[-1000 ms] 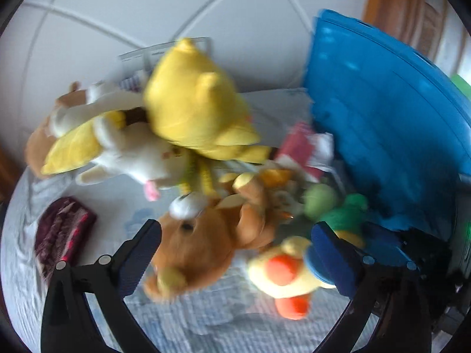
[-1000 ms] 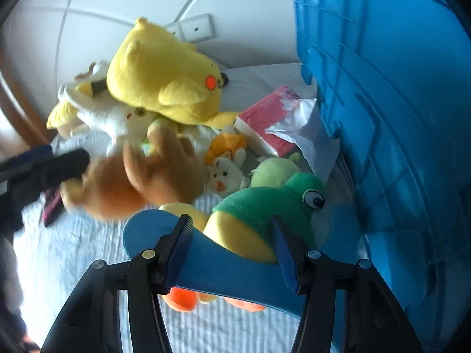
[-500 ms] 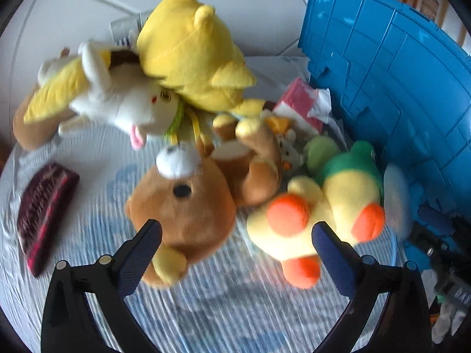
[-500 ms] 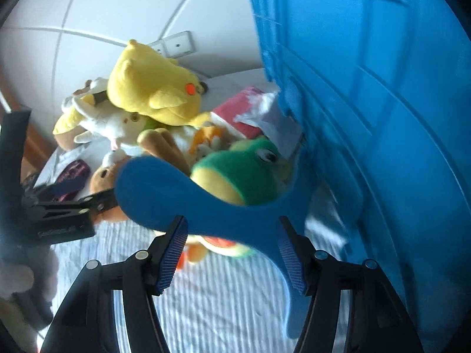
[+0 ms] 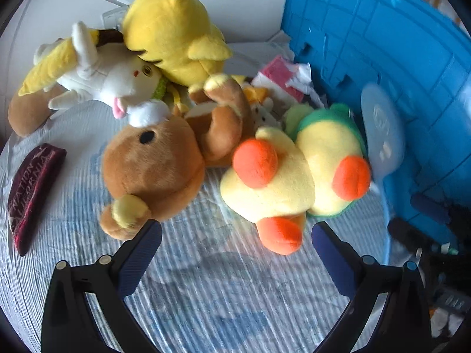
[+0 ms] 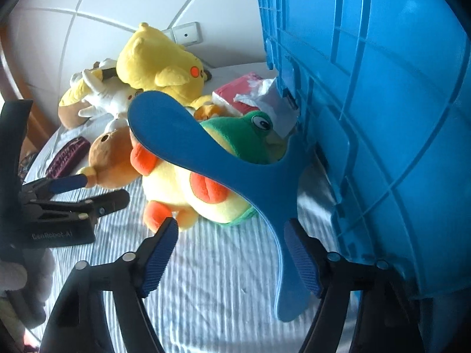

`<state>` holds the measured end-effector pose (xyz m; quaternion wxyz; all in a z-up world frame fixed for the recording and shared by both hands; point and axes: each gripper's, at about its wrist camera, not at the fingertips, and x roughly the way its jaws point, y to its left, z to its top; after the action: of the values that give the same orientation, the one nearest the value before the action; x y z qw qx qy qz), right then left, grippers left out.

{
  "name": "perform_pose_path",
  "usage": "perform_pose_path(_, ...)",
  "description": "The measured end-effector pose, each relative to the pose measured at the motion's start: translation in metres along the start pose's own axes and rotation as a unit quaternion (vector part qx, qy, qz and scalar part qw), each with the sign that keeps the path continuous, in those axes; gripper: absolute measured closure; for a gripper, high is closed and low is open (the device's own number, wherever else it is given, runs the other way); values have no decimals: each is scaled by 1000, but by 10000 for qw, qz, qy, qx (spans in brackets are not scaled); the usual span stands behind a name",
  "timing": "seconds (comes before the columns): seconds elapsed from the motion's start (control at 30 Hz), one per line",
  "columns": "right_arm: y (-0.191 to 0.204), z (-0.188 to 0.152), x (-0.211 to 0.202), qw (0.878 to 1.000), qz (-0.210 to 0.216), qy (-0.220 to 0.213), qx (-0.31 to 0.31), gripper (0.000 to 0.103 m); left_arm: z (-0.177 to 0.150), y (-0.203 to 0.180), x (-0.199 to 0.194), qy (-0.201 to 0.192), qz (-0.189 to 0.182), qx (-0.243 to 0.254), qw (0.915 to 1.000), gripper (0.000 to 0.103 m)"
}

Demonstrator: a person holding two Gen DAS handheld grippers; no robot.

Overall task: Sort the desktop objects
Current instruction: 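Grasp the yellow duck plush in a green frog hood with both tools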

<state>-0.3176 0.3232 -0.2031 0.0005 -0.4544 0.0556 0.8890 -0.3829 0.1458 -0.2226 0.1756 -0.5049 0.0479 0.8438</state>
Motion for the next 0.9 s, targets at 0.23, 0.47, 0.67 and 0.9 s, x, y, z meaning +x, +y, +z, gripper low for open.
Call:
perform_pose_path(0.23, -7, 4, 17, 9999, -46, 5, -162, 41, -15, -21, 47, 104, 100, 73, 9999, 5)
perform_pose_path(0.47, -9, -3, 33, 9994, 22, 0, -333, 41, -19, -15, 60, 142, -238, -190, 9994, 73)
perform_pose_path(0.67, -2, -13, 27, 9986, 430, 119, -273, 51, -26, 20, 19, -173, 265, -334, 9989, 76)
perform_pose_path(0.9, 33, -16, 17, 9942, 1051, 114, -173, 54, -58, 76, -28, -75, 800, -490, 9956, 77)
